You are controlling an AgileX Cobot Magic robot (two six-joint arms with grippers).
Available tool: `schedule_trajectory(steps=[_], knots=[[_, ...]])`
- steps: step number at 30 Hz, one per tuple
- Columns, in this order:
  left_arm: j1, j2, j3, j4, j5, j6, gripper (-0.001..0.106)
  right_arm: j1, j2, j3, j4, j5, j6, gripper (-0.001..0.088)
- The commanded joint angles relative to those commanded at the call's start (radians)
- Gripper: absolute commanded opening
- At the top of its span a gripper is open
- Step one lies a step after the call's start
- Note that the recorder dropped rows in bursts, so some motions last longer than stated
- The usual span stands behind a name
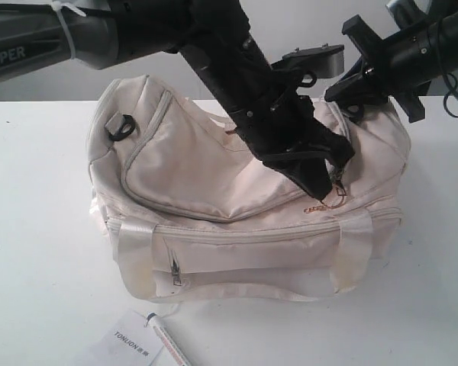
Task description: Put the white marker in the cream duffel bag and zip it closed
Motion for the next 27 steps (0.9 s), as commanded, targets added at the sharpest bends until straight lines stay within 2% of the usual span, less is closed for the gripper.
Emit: schedule_trajectory(steps=[4,11,16,19,24,27], knots=[[0.000,-0.040,0.089,-0.014,-0.113,-0.016,0.000,0.000,0.000,0.000,0.000,0.000,0.000,0.0000],[0.000,-0.162,0.339,-0.040,-0.398,-0.018,0.000,0.000,0.000,0.000,0.000,-0.002,-0.003,0.0000],[0.000,-0.177,0.418,-0.131,-0.496,-0.015,0.000,0.000,0.000,0.000,0.000,-0.005,-0.003,0.0000],[0.000,-0.177,0.431,-0.172,-0.507,-0.011,0.011,0.000,0.000,0.000,0.000,-0.005,-0.003,0.0000],[0.000,-0.177,0.431,-0.177,-0.505,-0.011,0.042,0.000,0.000,0.000,0.000,-0.005,-0.003,0.0000],[0.000,-0.177,0.431,-0.181,-0.504,-0.011,0.053,0.000,0.000,0.000,0.000,-0.005,-0.003,0.0000]])
